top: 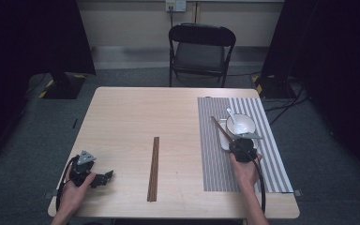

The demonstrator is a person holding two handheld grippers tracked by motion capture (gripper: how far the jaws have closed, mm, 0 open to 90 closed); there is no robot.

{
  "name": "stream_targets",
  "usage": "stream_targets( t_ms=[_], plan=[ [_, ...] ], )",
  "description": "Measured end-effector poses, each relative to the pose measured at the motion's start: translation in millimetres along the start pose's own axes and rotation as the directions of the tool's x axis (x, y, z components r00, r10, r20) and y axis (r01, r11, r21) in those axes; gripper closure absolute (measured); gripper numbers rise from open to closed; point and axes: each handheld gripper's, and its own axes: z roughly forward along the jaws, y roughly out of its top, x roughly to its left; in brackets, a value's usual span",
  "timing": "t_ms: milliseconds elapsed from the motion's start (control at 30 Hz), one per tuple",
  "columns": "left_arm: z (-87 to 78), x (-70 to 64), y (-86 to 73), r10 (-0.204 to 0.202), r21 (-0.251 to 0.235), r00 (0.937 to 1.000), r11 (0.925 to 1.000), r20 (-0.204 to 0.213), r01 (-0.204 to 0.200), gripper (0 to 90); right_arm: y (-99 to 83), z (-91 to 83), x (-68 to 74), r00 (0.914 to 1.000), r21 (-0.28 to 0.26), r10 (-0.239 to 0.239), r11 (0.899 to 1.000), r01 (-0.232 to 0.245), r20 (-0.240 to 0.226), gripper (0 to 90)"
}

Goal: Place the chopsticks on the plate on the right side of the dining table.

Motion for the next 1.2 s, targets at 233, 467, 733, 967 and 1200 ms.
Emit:
stream_targets(
  t_ms=[233,467,733,967,1200],
  plan=[
    [0.0,0.0,0.0,0.0,0.0,1.0,1.0,0.0,0.0,0.2,-0.2,-2.5,-7.7,0.9999,0.003,0.004,1.0,-0.004,0.015,87.3],
    [0.0,0.0,0.0,0.0,0.0,1.0,1.0,0.001,0.0,0.2,-0.5,-4.2,-14.3,0.9995,0.006,0.004,1.0,-0.004,0.032,87.5],
    [0.0,0.0,0.0,0.0,0.0,1.0,1.0,0.0,0.0,0.2,-2.4,-5.8,-21.3,0.9991,0.003,0.019,1.0,-0.019,0.037,88.1],
    [0.0,0.0,0.0,0.0,0.0,1.0,1.0,0.001,0.0,0.2,-3.6,-7.6,-22.5,0.9989,-0.001,0.008,1.0,-0.008,0.047,87.6],
    [0.0,0.0,0.0,0.0,0.0,1.0,1.0,0.0,0.0,0.2,-4.4,-9.6,-25.5,0.9981,-0.002,0.008,1.0,-0.008,0.061,88.2]
  ],
)
